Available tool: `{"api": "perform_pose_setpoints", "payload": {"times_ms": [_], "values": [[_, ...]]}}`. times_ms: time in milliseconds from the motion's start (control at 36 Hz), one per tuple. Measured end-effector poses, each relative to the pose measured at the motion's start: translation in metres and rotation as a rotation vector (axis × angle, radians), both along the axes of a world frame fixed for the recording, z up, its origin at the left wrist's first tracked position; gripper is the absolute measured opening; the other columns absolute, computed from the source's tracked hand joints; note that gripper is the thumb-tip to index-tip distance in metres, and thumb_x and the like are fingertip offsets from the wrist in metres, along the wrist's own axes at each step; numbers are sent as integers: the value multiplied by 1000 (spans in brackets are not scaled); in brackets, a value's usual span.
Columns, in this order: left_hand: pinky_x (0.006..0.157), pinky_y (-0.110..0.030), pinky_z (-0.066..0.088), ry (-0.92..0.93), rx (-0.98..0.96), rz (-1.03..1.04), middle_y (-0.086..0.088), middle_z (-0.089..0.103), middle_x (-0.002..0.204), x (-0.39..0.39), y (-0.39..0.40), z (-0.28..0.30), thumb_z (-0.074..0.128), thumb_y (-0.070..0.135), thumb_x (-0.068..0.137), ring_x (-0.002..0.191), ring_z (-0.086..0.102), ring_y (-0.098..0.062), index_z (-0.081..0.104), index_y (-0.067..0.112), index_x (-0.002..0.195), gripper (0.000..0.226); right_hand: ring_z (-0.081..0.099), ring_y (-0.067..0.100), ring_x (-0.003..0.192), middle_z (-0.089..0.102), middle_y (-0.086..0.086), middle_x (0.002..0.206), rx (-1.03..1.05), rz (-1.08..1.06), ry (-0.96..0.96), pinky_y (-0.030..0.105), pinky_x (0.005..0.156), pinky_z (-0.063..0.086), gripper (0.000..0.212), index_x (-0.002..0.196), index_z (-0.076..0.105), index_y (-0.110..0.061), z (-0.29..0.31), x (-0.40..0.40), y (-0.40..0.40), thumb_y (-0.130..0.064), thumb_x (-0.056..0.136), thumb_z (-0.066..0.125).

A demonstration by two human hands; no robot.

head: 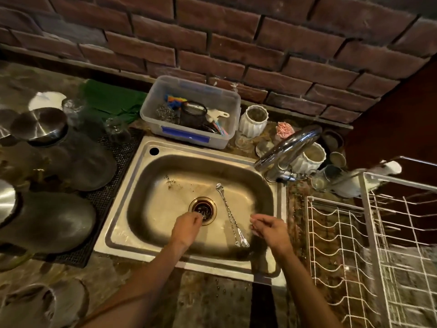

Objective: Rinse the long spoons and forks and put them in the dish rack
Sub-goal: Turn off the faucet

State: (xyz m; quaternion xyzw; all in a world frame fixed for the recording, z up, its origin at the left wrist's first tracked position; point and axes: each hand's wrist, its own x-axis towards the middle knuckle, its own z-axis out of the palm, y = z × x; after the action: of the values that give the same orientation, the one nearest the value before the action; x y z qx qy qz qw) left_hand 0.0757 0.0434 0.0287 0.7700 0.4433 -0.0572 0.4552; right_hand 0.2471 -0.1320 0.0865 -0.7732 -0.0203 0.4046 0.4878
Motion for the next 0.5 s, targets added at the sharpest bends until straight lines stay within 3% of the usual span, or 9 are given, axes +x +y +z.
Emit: {"api": "perform_pose_setpoints", "payload": {"times_ms": [83,139,194,278,389,500], "values": [[87,-30,50,2,-70,4,-9,76,101,25,3,-9,56,17,98,96,68,-23,75,4,94,23,68,21,80,75,17,97,-28,51,-36,23,69,60,16,104,75,-3,-14,7,15,-2,89,68],[82,-32,50,-11,-139,14,-11,72,88,41,4,-15,58,15,97,87,67,-23,72,6,82,22,70,24,88,76,17,102,-89,99,-63,37,83,60,17,105,75,-2,-24,11,23,-4,89,68],[78,-31,48,-24,-201,38,-7,68,83,56,4,-22,61,13,95,81,62,-18,71,13,80,18,71,23,93,78,11,99,-130,159,-96,40,89,58,16,98,79,-12,-33,14,29,-4,89,68],[76,-30,48,-10,-310,121,-7,69,81,75,5,-37,63,10,93,77,61,-17,76,9,85,15,73,6,77,77,-10,75,-215,235,-156,24,74,59,29,74,79,-30,-52,15,34,-6,88,69],[84,-37,53,27,-552,419,-18,69,85,98,11,-55,57,-5,90,65,59,-21,73,-7,96,17,65,-10,64,75,-8,72,-304,288,-217,18,65,53,12,80,81,-17,-78,18,39,-16,87,72],[56,-20,53,61,-541,419,-12,70,82,119,16,-72,58,-1,92,64,60,-16,71,-6,103,17,74,8,84,80,-1,89,-320,254,-212,29,82,60,9,91,81,-17,-96,21,50,-16,86,73]]}}
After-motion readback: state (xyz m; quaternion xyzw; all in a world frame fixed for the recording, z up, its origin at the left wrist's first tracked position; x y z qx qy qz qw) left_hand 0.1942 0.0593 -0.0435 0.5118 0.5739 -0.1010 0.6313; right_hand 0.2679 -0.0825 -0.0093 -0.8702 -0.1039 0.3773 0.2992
